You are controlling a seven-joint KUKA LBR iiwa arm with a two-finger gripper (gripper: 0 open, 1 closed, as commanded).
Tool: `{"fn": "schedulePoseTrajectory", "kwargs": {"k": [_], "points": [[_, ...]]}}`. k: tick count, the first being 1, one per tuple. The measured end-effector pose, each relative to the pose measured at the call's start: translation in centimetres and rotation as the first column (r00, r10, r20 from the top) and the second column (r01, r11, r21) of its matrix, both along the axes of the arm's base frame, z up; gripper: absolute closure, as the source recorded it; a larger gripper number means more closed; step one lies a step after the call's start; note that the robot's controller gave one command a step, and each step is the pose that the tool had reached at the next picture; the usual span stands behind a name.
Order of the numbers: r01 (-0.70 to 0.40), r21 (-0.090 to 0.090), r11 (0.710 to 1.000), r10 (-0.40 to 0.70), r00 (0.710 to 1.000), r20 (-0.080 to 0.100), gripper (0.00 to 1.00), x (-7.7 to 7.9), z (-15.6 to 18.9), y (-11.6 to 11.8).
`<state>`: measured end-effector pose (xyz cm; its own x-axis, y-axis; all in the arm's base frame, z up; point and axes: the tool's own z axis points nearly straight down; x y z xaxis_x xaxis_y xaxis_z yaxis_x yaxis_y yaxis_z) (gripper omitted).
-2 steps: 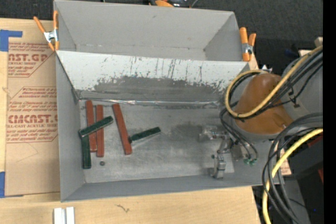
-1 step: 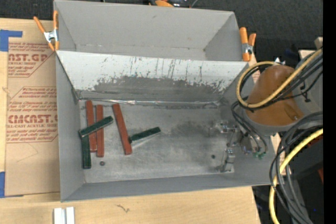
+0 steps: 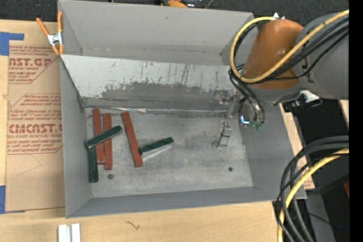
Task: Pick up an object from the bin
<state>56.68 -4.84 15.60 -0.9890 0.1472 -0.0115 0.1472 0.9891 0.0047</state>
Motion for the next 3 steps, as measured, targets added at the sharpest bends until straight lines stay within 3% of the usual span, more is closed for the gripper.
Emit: {"fn": "schedulePoseTrajectory", "kwargs": {"k": [1,2,3], "points": [[-0.243,0.000,0.970,0.243,0.970,-0.013,0.00,-1.7,-5.7,9.6],[-0.226,0.000,0.974,0.226,0.974,-0.008,0.00,1.8,-8.7,14.4],[-0.223,-0.003,0.975,0.223,0.975,-0.010,1.00,1.8,-8.6,14.1]]}}
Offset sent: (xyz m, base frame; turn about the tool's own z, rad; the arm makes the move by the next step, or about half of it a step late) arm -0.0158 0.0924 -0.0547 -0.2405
